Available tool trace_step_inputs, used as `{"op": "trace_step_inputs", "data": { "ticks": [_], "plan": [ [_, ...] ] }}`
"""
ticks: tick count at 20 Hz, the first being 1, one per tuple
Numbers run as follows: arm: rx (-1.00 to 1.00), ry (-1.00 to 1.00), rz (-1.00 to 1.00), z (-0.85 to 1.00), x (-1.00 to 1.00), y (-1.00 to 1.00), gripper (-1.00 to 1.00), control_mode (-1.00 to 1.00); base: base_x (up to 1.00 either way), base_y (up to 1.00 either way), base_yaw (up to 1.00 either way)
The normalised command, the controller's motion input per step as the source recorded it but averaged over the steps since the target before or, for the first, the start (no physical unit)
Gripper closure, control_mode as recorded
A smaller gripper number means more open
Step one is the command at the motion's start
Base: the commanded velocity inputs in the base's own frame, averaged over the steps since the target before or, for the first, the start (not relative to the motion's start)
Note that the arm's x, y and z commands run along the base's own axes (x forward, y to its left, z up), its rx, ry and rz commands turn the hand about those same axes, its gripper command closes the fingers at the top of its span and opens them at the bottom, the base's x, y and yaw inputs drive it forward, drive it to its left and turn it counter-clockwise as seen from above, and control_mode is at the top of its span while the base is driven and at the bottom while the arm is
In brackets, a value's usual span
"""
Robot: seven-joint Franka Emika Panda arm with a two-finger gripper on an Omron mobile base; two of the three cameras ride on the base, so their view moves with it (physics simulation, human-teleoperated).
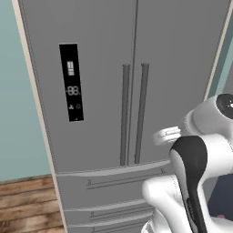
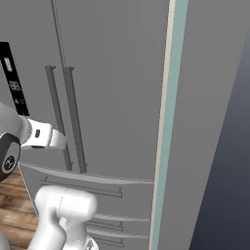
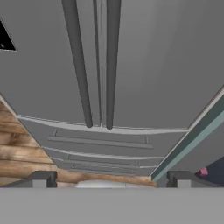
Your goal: Retrieve the mango and peach from the fridge and place them into the bowl on the dining table.
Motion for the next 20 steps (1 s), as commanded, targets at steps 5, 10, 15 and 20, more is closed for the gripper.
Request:
{"op": "trace_step_inputs", "data": {
  "ticks": [5,10,15,20],
  "plan": [
    [0.00,-0.12,0.00,-0.19,0.10,0.00,-1.00,-1.00,0.00,0.00,0.00],
    [0.01,-0.04,0.00,-0.17,0.24,-0.04,-1.00,-1.00,0.00,0.00,0.00],
    [0.01,0.00,0.01,-0.12,0.09,-0.11,-1.00,-1.00,0.00,0.00,0.00],
    [0.00,0.00,0.01,-0.04,0.00,-0.06,-1.00,1.00,0.00,-0.03,0.00]
  ]
}}
